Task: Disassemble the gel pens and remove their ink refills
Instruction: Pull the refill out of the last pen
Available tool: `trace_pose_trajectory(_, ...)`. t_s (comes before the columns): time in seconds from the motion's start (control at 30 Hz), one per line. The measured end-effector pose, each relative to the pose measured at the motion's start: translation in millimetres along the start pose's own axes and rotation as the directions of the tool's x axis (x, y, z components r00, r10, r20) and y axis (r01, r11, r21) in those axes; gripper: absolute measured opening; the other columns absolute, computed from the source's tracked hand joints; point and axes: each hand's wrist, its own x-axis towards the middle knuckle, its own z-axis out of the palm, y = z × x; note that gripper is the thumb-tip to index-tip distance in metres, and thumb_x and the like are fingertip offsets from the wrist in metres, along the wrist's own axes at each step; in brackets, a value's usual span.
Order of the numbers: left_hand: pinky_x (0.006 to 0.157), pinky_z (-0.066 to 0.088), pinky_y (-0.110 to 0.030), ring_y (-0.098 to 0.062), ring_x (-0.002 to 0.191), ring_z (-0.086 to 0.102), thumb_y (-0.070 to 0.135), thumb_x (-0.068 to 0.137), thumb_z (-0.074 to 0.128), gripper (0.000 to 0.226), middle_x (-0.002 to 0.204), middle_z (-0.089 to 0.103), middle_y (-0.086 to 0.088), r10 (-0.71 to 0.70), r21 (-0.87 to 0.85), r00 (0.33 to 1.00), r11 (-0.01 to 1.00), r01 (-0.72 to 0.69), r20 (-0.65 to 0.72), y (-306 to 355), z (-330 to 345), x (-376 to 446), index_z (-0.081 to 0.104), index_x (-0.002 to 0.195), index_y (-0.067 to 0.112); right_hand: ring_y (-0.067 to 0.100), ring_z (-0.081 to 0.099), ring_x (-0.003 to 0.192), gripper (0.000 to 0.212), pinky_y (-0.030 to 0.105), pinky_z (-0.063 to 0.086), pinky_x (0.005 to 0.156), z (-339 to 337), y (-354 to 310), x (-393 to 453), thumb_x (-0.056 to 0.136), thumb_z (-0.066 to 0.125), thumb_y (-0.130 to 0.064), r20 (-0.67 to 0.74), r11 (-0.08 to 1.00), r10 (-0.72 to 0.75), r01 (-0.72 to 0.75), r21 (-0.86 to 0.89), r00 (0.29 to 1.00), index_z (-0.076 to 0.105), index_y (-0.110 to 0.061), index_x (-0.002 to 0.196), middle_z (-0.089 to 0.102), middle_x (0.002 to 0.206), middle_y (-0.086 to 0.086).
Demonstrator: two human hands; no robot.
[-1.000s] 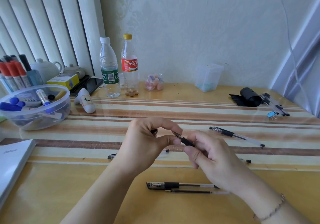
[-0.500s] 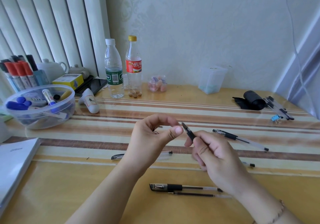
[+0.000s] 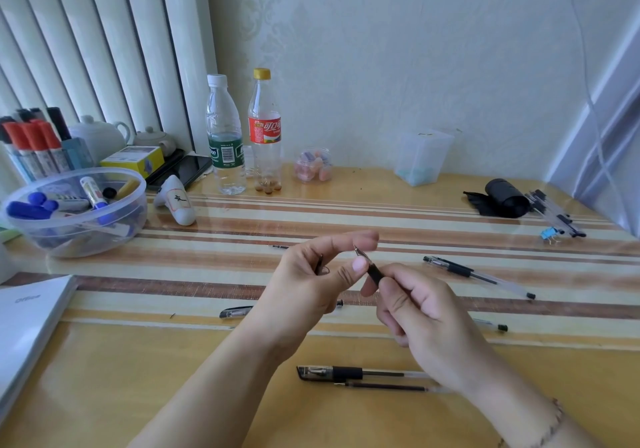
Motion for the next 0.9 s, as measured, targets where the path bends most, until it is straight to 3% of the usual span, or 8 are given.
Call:
trace_pose_trajectory(0.07, 0.045, 0.026, -0.020, -0.008, 0.043, 0.025, 0.024, 0.081, 0.068, 0.031, 0.117, 0.069, 0.007, 0.000, -0.026, 1.000, 1.000, 0.000, 0.009, 0.8, 0.8, -0.9, 0.067, 0.111, 0.019, 0.012, 0.036, 0.051, 0.027, 0.032, 0.032, 0.049, 0.1, -0.3, -0.1, 0.098, 0.040, -0.038, -0.004, 1.000, 0.001, -0.001, 0.006, 1.000, 0.062, -0.028, 0.088, 0.044, 0.054, -0.007)
trace_pose_trajectory(0.2, 0.043, 0.025, -0.019, -0.005, 0.040, 0.028, 0.026, 0.077, 0.070, 0.010, 0.113, 0.072, 0.005, -0.015, -0.070, 0.997, 0.998, 0.009, -0.074, 0.9, 2.6, 0.0, 0.070, 0.083, 0.018, 0.014, 0.036, 0.051, 0.027, 0.033, 0.032, 0.049, 1.0, -1.0, 0.1, 0.097, 0.039, -0.039, 0.004, 1.000, 0.000, 0.000, 0.011, 1.000, 0.062, -0.028, 0.088, 0.044, 0.053, -0.004)
trace_pose_trajectory(0.3, 0.044, 0.024, -0.020, -0.007, 0.042, 0.023, 0.024, 0.082, 0.065, 0.022, 0.083, 0.074, 0.012, -0.010, -0.081, 1.000, 0.997, 0.009, -0.017, 0.7, -0.7, -1.2, 0.071, 0.102, 0.016, 0.014, 0.036, 0.052, 0.026, 0.032, 0.031, 0.049, -0.1, -0.2, 0.5, 0.097, 0.040, -0.037, -0.005, 1.000, -0.005, 0.005, 0.008, 1.000, 0.062, -0.027, 0.088, 0.043, 0.054, -0.004)
trace_pose_trajectory(0.37, 0.045, 0.024, -0.020, -0.009, 0.043, 0.022, 0.025, 0.082, 0.067, 0.029, 0.093, 0.074, 0.009, 0.000, -0.065, 1.000, 0.998, -0.001, -0.008, 2.2, 0.2, -1.4, 0.069, 0.109, 0.016, 0.012, 0.036, 0.052, 0.026, 0.029, 0.031, 0.049, -0.5, -0.6, 0.3, 0.098, 0.040, -0.037, -0.005, 1.000, -0.009, 0.009, 0.004, 1.000, 0.062, -0.028, 0.087, 0.043, 0.054, -0.005)
trace_pose_trajectory(0.53, 0.044, 0.025, -0.019, -0.005, 0.042, 0.029, 0.024, 0.075, 0.071, 0.008, 0.107, 0.074, 0.004, 0.001, -0.065, 0.996, 0.998, -0.007, -0.084, -1.1, 1.1, 1.0, 0.074, 0.080, 0.020, 0.011, 0.036, 0.051, 0.028, 0.030, 0.031, 0.048, -0.8, 0.4, -0.2, 0.097, 0.039, -0.038, 0.008, 1.000, -0.004, 0.004, 0.000, 1.000, 0.062, -0.025, 0.091, 0.044, 0.054, -0.006)
trace_pose_trajectory(0.67, 0.045, 0.025, -0.019, -0.007, 0.042, 0.028, 0.025, 0.081, 0.066, 0.024, 0.075, 0.069, 0.009, 0.009, -0.081, 1.000, 0.997, -0.010, -0.007, -2.2, 1.6, -1.5, 0.073, 0.102, 0.016, 0.010, 0.036, 0.052, 0.026, 0.030, 0.032, 0.049, -0.7, -0.1, 0.0, 0.098, 0.039, -0.038, -0.006, 1.000, -0.006, 0.006, 0.002, 1.000, 0.062, -0.026, 0.089, 0.043, 0.054, -0.007)
trace_pose_trajectory(0.8, 0.043, 0.025, -0.017, -0.002, 0.038, 0.038, 0.024, 0.076, 0.075, 0.013, 0.069, 0.061, -0.008, 0.005, -0.117, 0.996, 0.993, -0.015, -0.086, -3.0, 8.2, -1.0, 0.075, 0.081, 0.012, 0.010, 0.033, 0.051, 0.027, 0.031, 0.029, 0.049, 1.2, -0.9, -0.5, 0.099, 0.040, -0.036, -0.010, 1.000, -0.005, 0.005, -0.010, 1.000, 0.062, -0.029, 0.085, 0.041, 0.055, -0.007)
trace_pose_trajectory(0.9, 0.048, 0.018, -0.026, -0.012, 0.040, 0.026, 0.025, 0.080, 0.072, 0.010, 0.049, 0.053, 0.003, 0.007, -0.159, 0.999, 0.987, -0.015, -0.047, -5.5, 7.8, -0.9, 0.077, 0.082, 0.017, 0.011, 0.026, 0.047, 0.030, 0.026, 0.025, 0.045, 0.5, -3.6, -1.3, 0.096, 0.040, -0.037, 0.028, 0.993, 0.030, -0.033, 0.110, 0.999, 0.062, -0.027, 0.078, 0.035, 0.056, -0.005)
